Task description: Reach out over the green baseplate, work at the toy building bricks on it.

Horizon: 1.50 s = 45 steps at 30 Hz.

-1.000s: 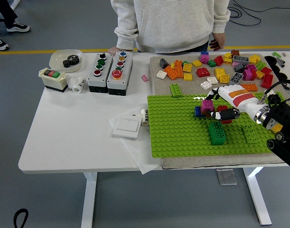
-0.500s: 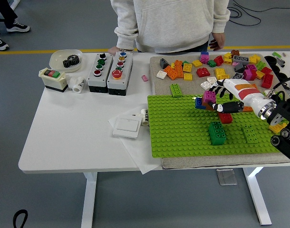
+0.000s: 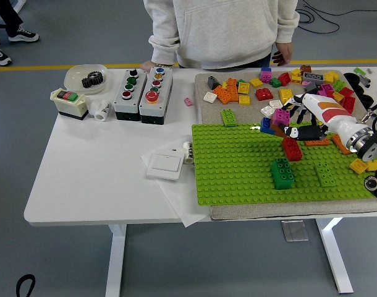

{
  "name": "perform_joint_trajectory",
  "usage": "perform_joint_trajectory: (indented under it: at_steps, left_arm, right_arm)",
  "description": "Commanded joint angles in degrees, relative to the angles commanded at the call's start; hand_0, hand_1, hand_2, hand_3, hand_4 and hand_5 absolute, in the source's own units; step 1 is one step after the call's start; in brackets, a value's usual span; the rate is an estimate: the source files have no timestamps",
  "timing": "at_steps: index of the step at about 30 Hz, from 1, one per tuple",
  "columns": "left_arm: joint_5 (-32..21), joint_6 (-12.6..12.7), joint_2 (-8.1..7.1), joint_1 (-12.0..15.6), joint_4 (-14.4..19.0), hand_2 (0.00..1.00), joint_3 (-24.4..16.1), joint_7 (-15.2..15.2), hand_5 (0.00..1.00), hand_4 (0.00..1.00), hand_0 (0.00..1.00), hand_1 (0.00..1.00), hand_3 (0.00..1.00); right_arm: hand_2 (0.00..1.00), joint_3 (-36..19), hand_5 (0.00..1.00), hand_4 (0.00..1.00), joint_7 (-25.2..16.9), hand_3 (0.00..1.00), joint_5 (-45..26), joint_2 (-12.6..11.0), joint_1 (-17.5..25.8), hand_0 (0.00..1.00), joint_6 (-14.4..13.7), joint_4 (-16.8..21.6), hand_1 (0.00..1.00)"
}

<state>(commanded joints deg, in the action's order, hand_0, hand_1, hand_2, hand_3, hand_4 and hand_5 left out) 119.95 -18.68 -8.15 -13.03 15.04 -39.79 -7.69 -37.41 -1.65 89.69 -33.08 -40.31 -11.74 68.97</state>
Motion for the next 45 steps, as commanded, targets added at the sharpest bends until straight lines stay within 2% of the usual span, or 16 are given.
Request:
perform_joint_trajectory:
  at_steps: [7,13,17,25,36,45]
  left_arm:
    - [1.0,0.0,0.03,0.4,-0.1,0.711,-0.6,0.0,0.6,0.666,0.742,0.741,0.596]
    - [1.5,0.1,0.09,0.6,-0.1,0.711,-0.8,0.1,0.6,0.667,0.742,0.741,0.596]
    - [1.3,0.2,0.14,0.5,-0.1,0.712,-0.7,0.1,0.601,0.667,0.743,0.742,0.596]
    - [1.0,0.4,0.24,0.4,-0.1,0.713,-0.5,0.3,0.6,0.666,0.744,0.744,0.596]
    - [0.9,0.5,0.31,0.2,-0.1,0.712,-0.3,0.3,0.602,0.667,0.746,0.747,0.596]
    - [1.0,0.6,0.33,0.1,-0.1,0.713,-0.4,0.2,0.6,0.666,0.746,0.748,0.597]
  right_arm:
    - [0.494,-2.2,0.387,0.665,0.7,0.496,0.7,-4.1,2.9,0.172,2.2,7.3,0.361]
    - [0.496,-1.1,0.39,0.669,-2.7,0.498,3.7,-7.0,4.8,0.173,3.5,10.3,0.359]
    - [0.498,-0.1,0.396,0.668,-5.0,0.501,5.9,-7.7,5.4,0.169,4.1,10.2,0.359]
    - [0.498,1.2,0.402,0.669,-8.1,0.503,7.9,-8.4,5.3,0.169,3.5,9.2,0.361]
    - [0.499,1.2,0.427,0.685,-7.1,0.502,4.7,-7.7,5.1,0.169,3.9,6.3,0.364]
    - [0.5,1.5,0.431,0.69,-7.6,0.503,4.2,-7.8,5.1,0.169,4.0,5.9,0.362]
